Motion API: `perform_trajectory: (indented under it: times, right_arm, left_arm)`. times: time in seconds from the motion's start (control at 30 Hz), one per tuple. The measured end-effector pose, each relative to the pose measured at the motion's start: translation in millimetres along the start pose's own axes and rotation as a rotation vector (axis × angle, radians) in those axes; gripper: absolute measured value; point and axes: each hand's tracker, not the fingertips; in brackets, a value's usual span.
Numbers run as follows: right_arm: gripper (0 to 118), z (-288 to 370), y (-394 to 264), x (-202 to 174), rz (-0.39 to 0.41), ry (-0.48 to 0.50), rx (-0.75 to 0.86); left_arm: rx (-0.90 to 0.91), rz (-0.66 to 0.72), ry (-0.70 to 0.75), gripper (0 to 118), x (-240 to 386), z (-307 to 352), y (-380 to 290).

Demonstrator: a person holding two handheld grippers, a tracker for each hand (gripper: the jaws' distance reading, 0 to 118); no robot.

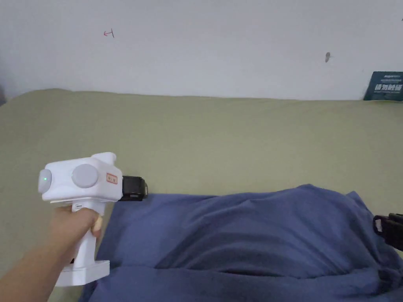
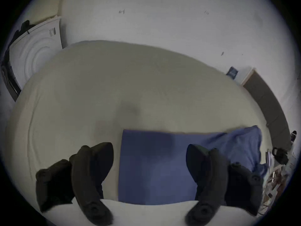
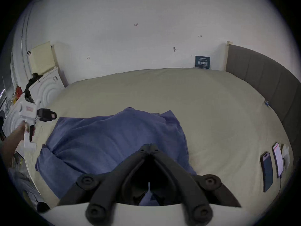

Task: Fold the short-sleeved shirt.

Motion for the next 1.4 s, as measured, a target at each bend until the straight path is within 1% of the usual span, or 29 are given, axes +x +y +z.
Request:
perform_trajectory:
  times: [0.07, 0.13, 0.17, 0.2, 0.23, 0.27, 0.3, 0.33, 0.37, 0.4, 0.43, 0.47, 0.5, 0.57, 0.63, 0.67, 0.7, 0.73, 0.77, 0.8, 0.83, 0.87, 0.9, 0.93, 1.0, 1.03, 1.17, 1.33, 1.4]
  right_arm:
    - [0, -4, 0, 6, 0.003, 0.004, -0.007]
    - [0, -7, 4, 13, 0.008, -0.003, -0.016]
    - [0, -10, 7, 19, 0.012, -0.014, -0.021]
    - [0, -13, 11, 24, 0.025, -0.036, -0.027]
    - [0, -18, 16, 30, 0.034, -0.060, -0.033]
    - [2, -27, 25, 38, 0.028, -0.073, -0.051]
    - [4, -36, 32, 45, 0.017, -0.086, -0.076]
    - [9, -46, 38, 50, 0.008, -0.095, -0.095]
    - [31, -61, 44, 59, -0.010, -0.093, -0.143]
    - [58, -77, 51, 65, -0.043, -0.115, -0.197]
    - [87, -93, 55, 68, -0.050, -0.110, -0.252]
    - [90, -110, 60, 72, -0.059, -0.060, -0.314]
    - [86, -124, 62, 73, -0.053, -0.047, -0.338]
    - [87, -146, 64, 70, 0.005, -0.101, -0.355]
    - [87, -162, 64, 60, 0.031, -0.079, -0.349]
    - [86, -172, 62, 63, 0.043, -0.059, -0.354]
    - [78, -176, 62, 60, 0.049, -0.058, -0.358]
    - [56, -179, 62, 57, 0.059, -0.046, -0.372]
    - [36, -179, 62, 54, 0.092, -0.090, -0.381]
    - [0, -175, 64, 54, 0.123, -0.155, -0.357]
    - [0, -172, 67, 57, 0.102, -0.109, -0.346]
    - [0, -161, 72, 59, 0.038, -0.047, -0.300]
    - [0, -153, 75, 61, -0.002, -0.014, -0.285]
    - [0, -141, 74, 60, 0.007, -0.004, -0.276]
    - [0, -116, 80, 57, 0.058, -0.029, -0.199]
    - [0, -105, 83, 57, 0.056, -0.024, -0.171]
    - [0, -44, 85, 58, -0.037, 0.019, -0.082]
    - [0, 25, 69, 56, -0.025, 0.021, -0.045]
    - [0, 47, 56, 63, -0.075, 0.011, -0.051]
  left_arm:
    - [-0.044, 0.023, 0.022, 96, -3, -26, 4]
    - [-0.116, 0.028, 0.060, 89, -7, -45, 0]
    - [-0.117, 0.014, 0.069, 86, -5, -46, -3]
    - [-0.052, -0.009, 0.089, 72, -2, -37, -7]
    - [-0.012, -0.006, 0.102, 31, 2, -31, -9]
    - [0.011, -0.017, 0.169, 18, 6, -24, -10]
    - [0.031, -0.034, 0.179, 7, 8, -21, -11]
    - [0.034, -0.038, 0.136, 2, 7, -19, -12]
    - [0.050, -0.031, 0.092, 2, 7, -15, -14]
    - [0.035, -0.034, 0.099, 2, 7, -13, -14]
    - [0.030, -0.037, 0.106, 2, 9, -14, -12]
    - [0.025, -0.039, 0.109, 2, 8, -14, -12]
    - [0.018, -0.039, 0.105, 2, 7, -12, -12]
    - [0.021, -0.039, 0.095, 2, 4, -14, -11]
    - [0.011, -0.033, 0.089, 2, 3, -14, -12]
    - [0.010, -0.029, 0.086, 2, 2, -14, -12]
    - [0.010, -0.026, 0.081, 2, 0, -18, -12]
    - [0.013, -0.021, 0.077, 2, 0, -18, -14]
    - [0.019, -0.018, 0.073, 2, -1, -17, -15]
    - [0.024, -0.013, 0.066, 2, -2, -17, -15]
    - [0.026, 0.002, 0.055, 2, -4, -16, -15]
    - [0.039, 0.027, 0.028, 2, -6, -11, -15]
    - [0.058, 0.035, 0.009, 2, -8, -4, -15]
    - [0.063, 0.029, -0.002, 2, -9, 2, -14]
    - [0.082, 0.001, -0.007, 2, -10, 18, -12]
    - [0.096, -0.009, -0.015, 2, -11, 28, -12]
    - [0.165, -0.011, -0.070, 2, -12, 79, -19]
    - [0.221, -0.028, -0.089, 2, -18, 137, -43]
    - [0.228, -0.010, -0.105, 2, -26, 154, -58]
